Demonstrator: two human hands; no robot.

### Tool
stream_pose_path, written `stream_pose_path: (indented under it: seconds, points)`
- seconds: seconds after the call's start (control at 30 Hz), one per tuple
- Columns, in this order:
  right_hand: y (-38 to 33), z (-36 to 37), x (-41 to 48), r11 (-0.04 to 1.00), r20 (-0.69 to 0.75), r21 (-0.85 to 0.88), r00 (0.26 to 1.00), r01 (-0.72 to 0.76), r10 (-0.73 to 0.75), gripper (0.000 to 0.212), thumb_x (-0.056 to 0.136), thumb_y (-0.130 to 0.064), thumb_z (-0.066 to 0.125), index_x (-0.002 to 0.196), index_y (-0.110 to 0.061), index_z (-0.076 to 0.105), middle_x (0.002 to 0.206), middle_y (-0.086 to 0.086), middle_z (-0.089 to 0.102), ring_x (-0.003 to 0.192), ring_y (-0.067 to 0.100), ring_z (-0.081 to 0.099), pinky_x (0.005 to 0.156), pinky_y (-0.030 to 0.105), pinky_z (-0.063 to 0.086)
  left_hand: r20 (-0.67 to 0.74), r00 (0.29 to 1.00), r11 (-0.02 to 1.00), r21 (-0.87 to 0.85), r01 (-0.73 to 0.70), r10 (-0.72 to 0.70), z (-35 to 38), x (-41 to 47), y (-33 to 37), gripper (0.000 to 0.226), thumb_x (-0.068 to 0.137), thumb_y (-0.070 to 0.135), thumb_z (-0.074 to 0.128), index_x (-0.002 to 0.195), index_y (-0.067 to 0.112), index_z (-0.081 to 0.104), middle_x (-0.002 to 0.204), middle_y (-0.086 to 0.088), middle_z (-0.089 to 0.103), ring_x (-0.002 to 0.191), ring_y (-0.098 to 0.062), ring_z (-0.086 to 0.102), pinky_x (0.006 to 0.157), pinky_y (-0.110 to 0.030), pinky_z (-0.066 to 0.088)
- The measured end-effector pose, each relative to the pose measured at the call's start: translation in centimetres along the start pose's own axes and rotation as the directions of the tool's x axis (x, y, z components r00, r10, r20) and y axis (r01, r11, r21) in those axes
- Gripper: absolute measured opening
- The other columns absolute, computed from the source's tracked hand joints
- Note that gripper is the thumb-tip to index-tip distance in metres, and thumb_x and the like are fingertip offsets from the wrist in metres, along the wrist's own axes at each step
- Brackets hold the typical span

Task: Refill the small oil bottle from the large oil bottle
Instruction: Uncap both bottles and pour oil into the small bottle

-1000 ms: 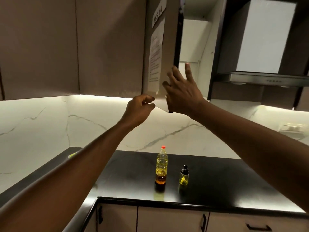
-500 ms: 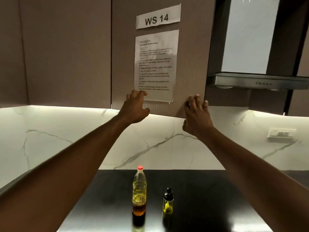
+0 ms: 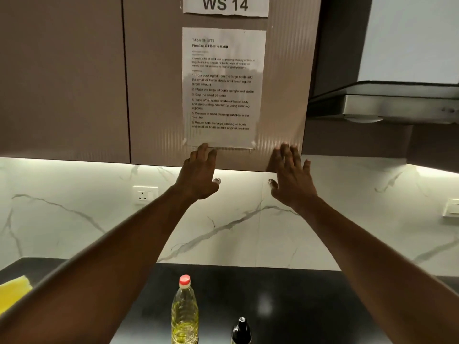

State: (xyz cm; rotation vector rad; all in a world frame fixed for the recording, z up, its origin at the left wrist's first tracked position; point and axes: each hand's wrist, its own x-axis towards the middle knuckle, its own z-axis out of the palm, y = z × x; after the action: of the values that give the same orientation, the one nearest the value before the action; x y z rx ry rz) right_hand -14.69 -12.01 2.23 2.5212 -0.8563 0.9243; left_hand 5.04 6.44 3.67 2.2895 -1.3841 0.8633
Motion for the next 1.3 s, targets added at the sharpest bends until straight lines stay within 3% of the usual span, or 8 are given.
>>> stream_pose_path:
  seconds: [0.33, 0.57, 0.7, 0.83, 0.93, 1.0, 1.13, 1.3]
  points:
    - [0.6, 2.3, 1.1, 0.997, -0.101, 0.075, 0.995, 0.014, -0.007, 0.086, 0.104, -0.038, 0.059, 0.169, -0.011, 0.010, 0.177, 0.017, 0.006, 0.164, 0.038, 0.002, 0.127, 0.067, 0.011, -0.115, 0.993, 1.000, 0.007, -0.025, 0.025, 1.9, 0.5, -1.1, 0.082, 0.087, 0.040, 0.073, 0.155, 0.012, 0.037, 0.164, -0.015, 0.028, 0.138, -0.039, 0.041, 0.109, -0.049, 0.041]
    - [-6.2, 0.9, -3.9, 0.948, -0.369, 0.259, 0.926, 0.183, -0.078, 0.056, 0.096, -0.028, 0.072, 0.145, -0.007, 0.055, 0.150, 0.020, 0.055, 0.135, 0.039, 0.054, 0.105, 0.053, 0.051, -0.239, 0.966, 0.911, -0.411, -0.012, -0.096, 1.5, -6.6, -1.0, 0.061, 0.090, 0.024, 0.073, 0.145, 0.016, 0.049, 0.148, -0.007, 0.047, 0.132, -0.031, 0.048, 0.106, -0.045, 0.041]
    - [-12.0, 2.2, -9.5, 0.867, -0.405, 0.394, 0.905, 0.305, -0.134, 0.047, 0.099, -0.037, 0.060, 0.135, -0.007, 0.065, 0.133, 0.016, 0.065, 0.117, 0.030, 0.065, 0.090, 0.038, 0.058, -0.179, 0.971, 0.802, -0.597, 0.018, -0.155, 3.6, -14.3, -1.5, 0.066, 0.086, 0.008, 0.075, 0.146, 0.017, 0.049, 0.149, -0.004, 0.050, 0.130, -0.011, 0.043, 0.104, -0.019, 0.031]
    - [-16.9, 5.1, -14.3, 0.827, -0.217, 0.491, 0.958, 0.274, -0.189, 0.035, 0.099, -0.035, 0.062, 0.125, -0.014, 0.071, 0.121, 0.004, 0.064, 0.101, 0.022, 0.069, 0.076, 0.035, 0.061, -0.016, 0.965, 0.691, -0.701, 0.176, -0.262, 7.2, -21.4, -2.6, 0.073, 0.081, 0.001, 0.077, 0.146, 0.022, 0.050, 0.140, 0.004, 0.049, 0.129, -0.014, 0.045, 0.092, -0.012, 0.034]
    - [-19.7, 7.8, -16.0, 0.848, 0.103, 0.519, 0.977, 0.105, -0.184, 0.037, 0.100, -0.040, 0.064, 0.126, -0.014, 0.072, 0.122, 0.004, 0.066, 0.100, 0.026, 0.072, 0.083, 0.043, 0.062, 0.139, 0.945, 0.647, -0.698, 0.307, -0.297, 10.8, -25.3, -3.6, 0.077, 0.083, 0.014, 0.083, 0.150, 0.023, 0.045, 0.143, 0.004, 0.046, 0.134, -0.016, 0.044, 0.100, -0.023, 0.039]
    - [-21.2, 9.4, -16.5, 0.876, 0.223, 0.482, 0.962, 0.034, -0.160, 0.042, 0.100, -0.048, 0.064, 0.120, -0.012, 0.073, 0.114, 0.006, 0.068, 0.095, 0.026, 0.072, 0.083, 0.040, 0.062, 0.244, 0.916, 0.621, -0.677, 0.396, -0.318, 13.2, -26.9, -4.1, 0.083, 0.083, 0.028, 0.086, 0.154, 0.021, 0.042, 0.150, -0.001, 0.045, 0.138, -0.018, 0.043, 0.104, -0.030, 0.040]
    - [-22.9, 11.3, -16.2, 0.903, 0.324, 0.428, 0.938, -0.033, -0.120, 0.048, 0.097, -0.055, 0.065, 0.107, -0.009, 0.074, 0.098, 0.008, 0.072, 0.084, 0.023, 0.071, 0.078, 0.035, 0.061, 0.378, 0.859, 0.570, -0.642, 0.512, -0.346, 16.7, -27.8, -4.5, 0.095, 0.081, 0.043, 0.088, 0.157, 0.016, 0.038, 0.155, -0.005, 0.043, 0.144, -0.023, 0.040, 0.113, -0.040, 0.043]
    - [-23.8, 12.9, -14.5, 0.930, 0.416, 0.365, 0.902, -0.051, -0.114, 0.044, 0.095, -0.052, 0.068, 0.094, -0.008, 0.072, 0.086, 0.010, 0.072, 0.077, 0.027, 0.071, 0.076, 0.040, 0.064, 0.415, 0.836, 0.540, -0.637, 0.549, -0.360, 19.3, -27.5, -4.6, 0.080, 0.081, 0.047, 0.085, 0.148, 0.021, 0.050, 0.143, -0.002, 0.053, 0.134, -0.021, 0.049, 0.109, -0.043, 0.050]
